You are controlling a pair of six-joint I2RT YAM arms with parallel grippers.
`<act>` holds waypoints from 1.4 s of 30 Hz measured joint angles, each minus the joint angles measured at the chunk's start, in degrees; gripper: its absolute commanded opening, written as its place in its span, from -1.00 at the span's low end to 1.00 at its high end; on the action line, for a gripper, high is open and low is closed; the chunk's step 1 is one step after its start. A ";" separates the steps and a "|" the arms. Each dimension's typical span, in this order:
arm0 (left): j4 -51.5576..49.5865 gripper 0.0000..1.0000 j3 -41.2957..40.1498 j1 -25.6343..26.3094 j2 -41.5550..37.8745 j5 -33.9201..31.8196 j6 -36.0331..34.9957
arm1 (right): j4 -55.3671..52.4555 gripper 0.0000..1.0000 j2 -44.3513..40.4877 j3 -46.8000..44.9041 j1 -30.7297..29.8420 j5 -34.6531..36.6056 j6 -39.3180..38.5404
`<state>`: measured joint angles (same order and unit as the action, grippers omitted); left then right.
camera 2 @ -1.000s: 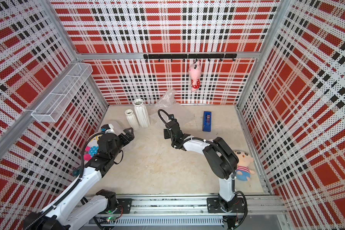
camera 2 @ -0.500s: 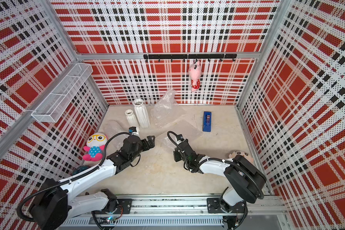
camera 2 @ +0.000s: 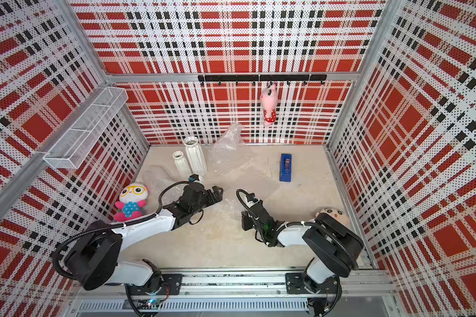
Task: Wrap vases in bubble wrap
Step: Move the bubble wrap to the center of the board, then pick up the bubble wrap from the center of the board.
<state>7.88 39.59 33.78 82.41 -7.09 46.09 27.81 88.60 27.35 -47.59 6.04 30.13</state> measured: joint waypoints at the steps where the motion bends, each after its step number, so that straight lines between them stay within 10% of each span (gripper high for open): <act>1: 0.31 0.99 0.00 -0.02 0.48 0.44 0.44 | 0.35 -1.00 0.15 -0.04 -0.04 -0.09 0.09; 16: 7.56 0.51 -0.79 -2.49 7.04 10.10 6.16 | 4.13 -1.00 2.47 -0.22 -0.72 -0.98 2.51; 31: 7.08 -0.88 4.81 -1.57 7.10 9.09 2.91 | 1.95 -1.00 0.79 0.00 -1.29 1.53 1.77; 42: 1.66 -1.00 9.62 3.91 -5.09 -1.09 -4.79 | -7.78 -0.13 -12.33 1.05 -1.38 7.08 -6.78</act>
<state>9.54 49.21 37.69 77.32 -8.19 41.30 20.03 76.27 28.40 -48.97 13.13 23.35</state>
